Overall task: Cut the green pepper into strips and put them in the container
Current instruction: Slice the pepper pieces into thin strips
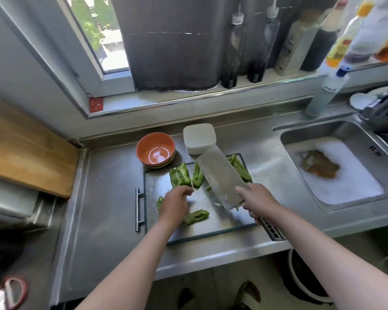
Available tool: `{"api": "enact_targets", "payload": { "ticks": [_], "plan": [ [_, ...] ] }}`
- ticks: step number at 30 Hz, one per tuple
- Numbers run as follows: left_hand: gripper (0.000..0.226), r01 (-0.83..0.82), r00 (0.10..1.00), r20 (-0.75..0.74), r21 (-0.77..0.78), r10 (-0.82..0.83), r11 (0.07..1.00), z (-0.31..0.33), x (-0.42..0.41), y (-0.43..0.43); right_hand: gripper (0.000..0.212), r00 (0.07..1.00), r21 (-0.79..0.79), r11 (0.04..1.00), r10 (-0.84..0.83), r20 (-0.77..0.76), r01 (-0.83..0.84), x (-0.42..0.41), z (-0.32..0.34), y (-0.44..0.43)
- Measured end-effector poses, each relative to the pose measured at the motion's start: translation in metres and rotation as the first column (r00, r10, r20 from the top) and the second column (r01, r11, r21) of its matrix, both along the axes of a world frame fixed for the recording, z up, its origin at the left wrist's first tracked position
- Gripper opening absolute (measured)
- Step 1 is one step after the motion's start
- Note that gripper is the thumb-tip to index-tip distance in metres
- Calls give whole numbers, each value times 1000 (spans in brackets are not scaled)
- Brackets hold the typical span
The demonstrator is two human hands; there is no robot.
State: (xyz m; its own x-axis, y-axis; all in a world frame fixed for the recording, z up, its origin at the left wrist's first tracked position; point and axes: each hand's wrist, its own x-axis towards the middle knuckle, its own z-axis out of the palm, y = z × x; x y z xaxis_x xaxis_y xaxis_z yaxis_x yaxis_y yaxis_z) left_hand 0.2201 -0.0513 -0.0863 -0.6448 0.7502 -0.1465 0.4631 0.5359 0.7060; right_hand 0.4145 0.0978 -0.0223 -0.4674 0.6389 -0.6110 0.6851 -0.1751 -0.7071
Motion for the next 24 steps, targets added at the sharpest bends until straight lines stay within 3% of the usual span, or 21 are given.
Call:
{"api": "enact_targets", "payload": {
  "ticks": [4,6,8,12,18,24],
  "plan": [
    [42,-223,966,-120,51,228,973,-6,-41,-42,22,996,47,995,91,-15,-90,-31,7,-15],
    [44,-192,979,-84,-53,187,980,-9,-57,-56,23,993,65,991,118,-26,-116,-45,9,-22],
    [39,-54,999,-1,-137,54,989,-11,-65,-66,26,990,73,988,138,-32,-135,-57,8,-31],
    [20,10,996,91,-122,1,992,-11,-65,-76,26,987,72,985,161,-23,-159,-70,3,-46],
    [22,-56,998,1,-129,56,990,-17,-61,-85,27,983,117,976,183,23,-185,-73,-4,-63],
    [16,-41,996,-80,-17,40,999,-14,-56,-84,27,975,179,959,207,77,-218,-64,1,-65]
  ]
}}
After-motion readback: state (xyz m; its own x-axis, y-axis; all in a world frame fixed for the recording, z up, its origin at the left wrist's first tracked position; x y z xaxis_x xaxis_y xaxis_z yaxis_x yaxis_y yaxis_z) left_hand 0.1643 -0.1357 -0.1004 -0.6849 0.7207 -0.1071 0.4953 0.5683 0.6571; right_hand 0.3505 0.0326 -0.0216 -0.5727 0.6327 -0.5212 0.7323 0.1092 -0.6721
